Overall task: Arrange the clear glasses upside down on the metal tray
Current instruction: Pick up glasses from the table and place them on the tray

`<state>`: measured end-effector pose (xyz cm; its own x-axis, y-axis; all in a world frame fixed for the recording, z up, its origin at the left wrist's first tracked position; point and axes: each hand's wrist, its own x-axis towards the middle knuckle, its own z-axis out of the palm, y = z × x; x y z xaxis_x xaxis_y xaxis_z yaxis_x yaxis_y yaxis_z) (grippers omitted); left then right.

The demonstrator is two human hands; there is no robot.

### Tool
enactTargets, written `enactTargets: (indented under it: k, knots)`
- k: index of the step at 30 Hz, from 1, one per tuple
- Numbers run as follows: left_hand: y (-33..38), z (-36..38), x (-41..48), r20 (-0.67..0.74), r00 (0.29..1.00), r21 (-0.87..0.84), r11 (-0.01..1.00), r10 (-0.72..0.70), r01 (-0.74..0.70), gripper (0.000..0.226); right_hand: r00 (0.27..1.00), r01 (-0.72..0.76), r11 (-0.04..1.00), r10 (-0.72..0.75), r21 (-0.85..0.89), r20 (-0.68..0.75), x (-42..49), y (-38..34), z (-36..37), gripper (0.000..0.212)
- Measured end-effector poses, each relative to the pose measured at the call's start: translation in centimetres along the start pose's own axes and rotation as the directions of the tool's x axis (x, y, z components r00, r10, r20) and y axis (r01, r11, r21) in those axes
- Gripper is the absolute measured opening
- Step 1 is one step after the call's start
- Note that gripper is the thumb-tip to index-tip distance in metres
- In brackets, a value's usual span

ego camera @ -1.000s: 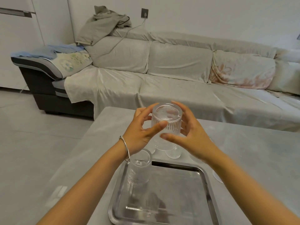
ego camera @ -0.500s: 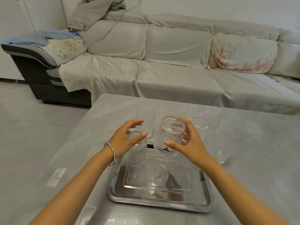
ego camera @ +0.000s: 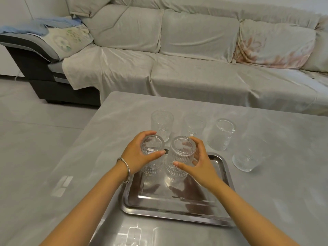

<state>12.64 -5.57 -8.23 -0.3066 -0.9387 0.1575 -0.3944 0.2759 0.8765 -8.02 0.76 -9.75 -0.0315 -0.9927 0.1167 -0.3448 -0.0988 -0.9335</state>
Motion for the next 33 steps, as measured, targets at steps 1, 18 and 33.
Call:
enactTargets:
  k: [1,18,33]
  knots:
    - [0.0,0.0,0.0,-0.001,1.000,-0.004,1.000,-0.002,0.002,0.075,1.000,-0.005,1.000,0.005,0.003,0.003,0.0,0.2,0.2,0.079]
    - [0.5,-0.7,0.2,0.041,0.999,-0.075,0.997,-0.021,0.024,0.076,0.996,-0.055,0.998,0.058,-0.042,0.063,0.1,-1.5,-0.2,0.102]
    - [-1.5,-1.4,10.0,0.093,0.992,-0.072,0.993,-0.084,0.091,0.076,0.839,-0.493,0.847,0.402,0.200,0.366,12.6,-3.4,-0.2,0.062]
